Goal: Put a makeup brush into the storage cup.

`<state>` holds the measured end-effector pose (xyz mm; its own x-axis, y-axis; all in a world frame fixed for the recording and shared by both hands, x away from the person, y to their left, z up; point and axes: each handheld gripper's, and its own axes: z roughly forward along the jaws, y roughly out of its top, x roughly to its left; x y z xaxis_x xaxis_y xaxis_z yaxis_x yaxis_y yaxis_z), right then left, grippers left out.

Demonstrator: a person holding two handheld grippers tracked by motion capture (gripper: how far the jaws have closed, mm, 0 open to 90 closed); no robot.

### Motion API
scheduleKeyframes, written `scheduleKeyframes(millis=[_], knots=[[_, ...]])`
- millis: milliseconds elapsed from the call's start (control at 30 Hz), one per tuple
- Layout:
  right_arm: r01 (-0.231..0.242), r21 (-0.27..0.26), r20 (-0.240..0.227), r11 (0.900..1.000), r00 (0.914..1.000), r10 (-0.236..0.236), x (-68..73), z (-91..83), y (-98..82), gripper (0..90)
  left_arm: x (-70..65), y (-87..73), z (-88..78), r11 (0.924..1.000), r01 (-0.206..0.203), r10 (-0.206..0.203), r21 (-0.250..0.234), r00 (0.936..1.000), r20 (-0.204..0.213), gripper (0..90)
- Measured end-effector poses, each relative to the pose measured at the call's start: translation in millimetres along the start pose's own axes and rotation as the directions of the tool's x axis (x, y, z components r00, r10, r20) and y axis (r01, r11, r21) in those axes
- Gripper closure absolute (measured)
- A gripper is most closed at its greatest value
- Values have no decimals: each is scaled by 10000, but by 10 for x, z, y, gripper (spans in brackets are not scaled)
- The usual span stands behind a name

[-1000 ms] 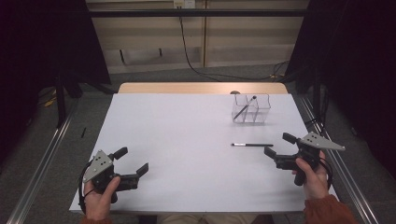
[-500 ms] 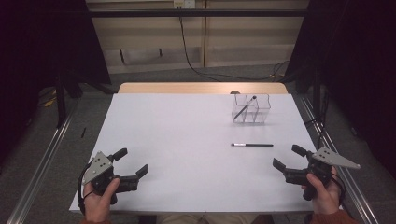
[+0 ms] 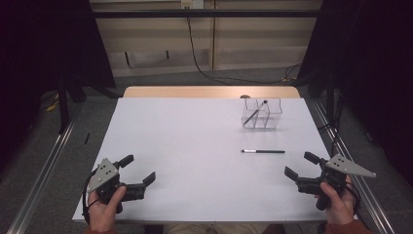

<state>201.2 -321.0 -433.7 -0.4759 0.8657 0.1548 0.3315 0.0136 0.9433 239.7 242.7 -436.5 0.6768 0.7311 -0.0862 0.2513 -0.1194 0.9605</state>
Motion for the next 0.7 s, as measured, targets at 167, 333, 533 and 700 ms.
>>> scheduleKeyframes(millis=[167, 333, 533, 700], knots=[[7, 39, 0, 10000, 10000, -7, -28, 44, 18, 26, 9, -3, -5, 10000, -24, 24, -2, 10000, 18, 32], [-6, -11, -51, 10000, 10000, 6, -39, 99, 54, 26, -16, -1, -9, 10000, 8, -8, -25, 9999, 129, 32], [224, 190, -346, 9996, 9992, -218, -29, 209, 77, 22, -29, 6, -28, 10000, -18, 18, -62, 10000, 49, 30], [323, 293, -434, 9990, 9986, -310, -54, 296, 123, 23, -46, 7, -33, 10000, -52, 53, -67, 10000, 31, 29]])
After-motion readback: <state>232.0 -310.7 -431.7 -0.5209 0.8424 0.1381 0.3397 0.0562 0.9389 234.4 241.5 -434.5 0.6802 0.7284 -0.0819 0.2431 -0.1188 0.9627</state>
